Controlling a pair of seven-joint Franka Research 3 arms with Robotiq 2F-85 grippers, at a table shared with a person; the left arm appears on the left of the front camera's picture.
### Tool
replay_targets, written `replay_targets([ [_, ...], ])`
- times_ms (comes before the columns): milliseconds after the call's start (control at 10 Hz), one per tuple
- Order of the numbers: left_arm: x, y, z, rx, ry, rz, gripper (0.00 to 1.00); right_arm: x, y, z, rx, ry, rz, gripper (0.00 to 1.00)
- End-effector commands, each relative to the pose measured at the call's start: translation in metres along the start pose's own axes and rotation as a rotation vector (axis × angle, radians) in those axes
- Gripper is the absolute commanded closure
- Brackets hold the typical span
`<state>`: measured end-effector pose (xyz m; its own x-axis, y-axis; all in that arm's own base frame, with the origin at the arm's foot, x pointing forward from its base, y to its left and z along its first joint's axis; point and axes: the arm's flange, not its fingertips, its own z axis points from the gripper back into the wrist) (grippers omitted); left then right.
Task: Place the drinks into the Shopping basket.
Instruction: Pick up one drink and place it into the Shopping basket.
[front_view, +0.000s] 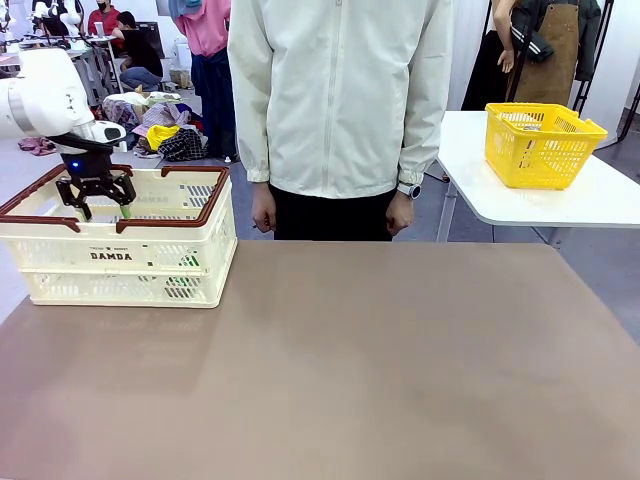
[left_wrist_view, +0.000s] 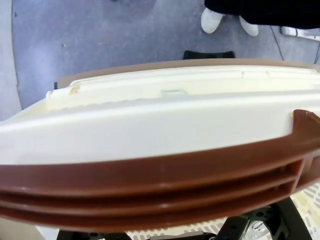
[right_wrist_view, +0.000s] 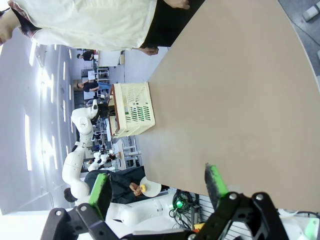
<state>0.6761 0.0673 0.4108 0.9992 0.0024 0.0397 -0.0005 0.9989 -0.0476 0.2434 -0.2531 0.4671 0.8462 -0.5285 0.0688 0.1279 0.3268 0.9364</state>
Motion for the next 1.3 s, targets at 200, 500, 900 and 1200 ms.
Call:
replay_targets([
  [200,-0.011,-0.002,0.005,0.011,-0.018,0.013,0.00,0.000,0.000,0.001,0.008,-0.001,0.018,0.00],
  [500,-0.021,-0.004,0.025,-0.003,-0.049,-0.012,0.00,0.000,0.000,0.001,0.008,-0.001,0.018,0.00],
  [900,-0.120,-0.007,0.171,-0.165,-0.184,-0.130,0.07,0.000,0.000,0.001,0.008,-0.001,0.018,0.00],
  [1200,-0.230,-0.023,0.202,-0.529,-0.190,-0.523,0.07,0.000,0.000,0.001,0.008,-0.001,0.018,0.00],
])
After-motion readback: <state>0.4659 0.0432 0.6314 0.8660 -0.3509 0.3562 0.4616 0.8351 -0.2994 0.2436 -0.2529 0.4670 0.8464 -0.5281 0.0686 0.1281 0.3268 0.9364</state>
